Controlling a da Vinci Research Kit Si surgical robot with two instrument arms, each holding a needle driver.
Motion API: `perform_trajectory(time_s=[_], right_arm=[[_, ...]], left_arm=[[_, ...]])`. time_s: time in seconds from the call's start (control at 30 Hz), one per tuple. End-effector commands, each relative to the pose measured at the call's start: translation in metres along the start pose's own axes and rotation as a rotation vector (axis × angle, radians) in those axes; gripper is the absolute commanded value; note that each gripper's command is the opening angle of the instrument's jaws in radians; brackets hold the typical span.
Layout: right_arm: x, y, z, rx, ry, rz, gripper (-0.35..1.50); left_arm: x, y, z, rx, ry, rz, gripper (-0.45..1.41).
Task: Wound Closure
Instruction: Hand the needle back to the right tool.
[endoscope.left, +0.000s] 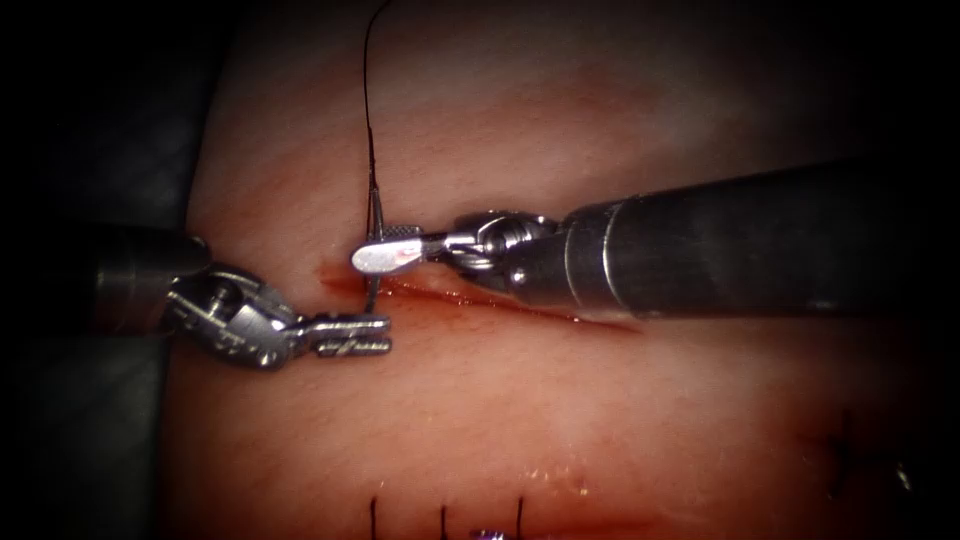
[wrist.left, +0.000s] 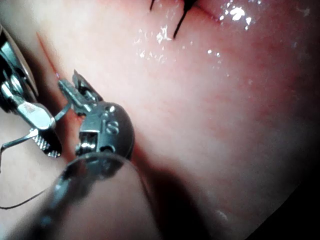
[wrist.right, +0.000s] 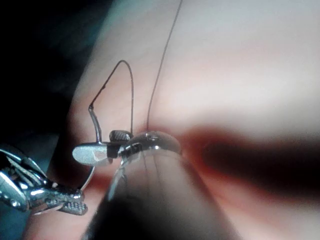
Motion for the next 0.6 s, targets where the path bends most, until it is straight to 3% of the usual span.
perform_trajectory(time_s=[0.03, 0.2, 0.43, 0.53, 0.6], right_arm=[[-0.0002, 0.0003, 0.0008, 0.003, -0.002, 0.001, 1.06], [-0.0003, 0.0002, 0.001, 0.004, -0.002, 0.007, 1.01], [-0.0002, 0.0002, 0.0012, 0.003, 0.0, 0.007, 0.76], [-0.0002, 0.0002, 0.0013, 0.002, -0.003, 0.007, 0.47], [-0.0002, 0.0002, 0.0013, -0.008, 0.0, 0.009, 0.07]], left_arm=[[-0.0005, 0.0004, 0.0007, -0.007, 0.0, 0.005, -0.45], [-0.0005, 0.0005, 0.001, -0.012, 0.0, 0.012, -0.45], [-0.0005, 0.0006, 0.0011, -0.011, -0.004, 0.018, -0.45], [-0.0005, 0.0007, 0.0011, -0.011, -0.005, 0.019, -0.45], [-0.0004, 0.0007, 0.0011, -0.011, -0.005, 0.019, -0.45]])
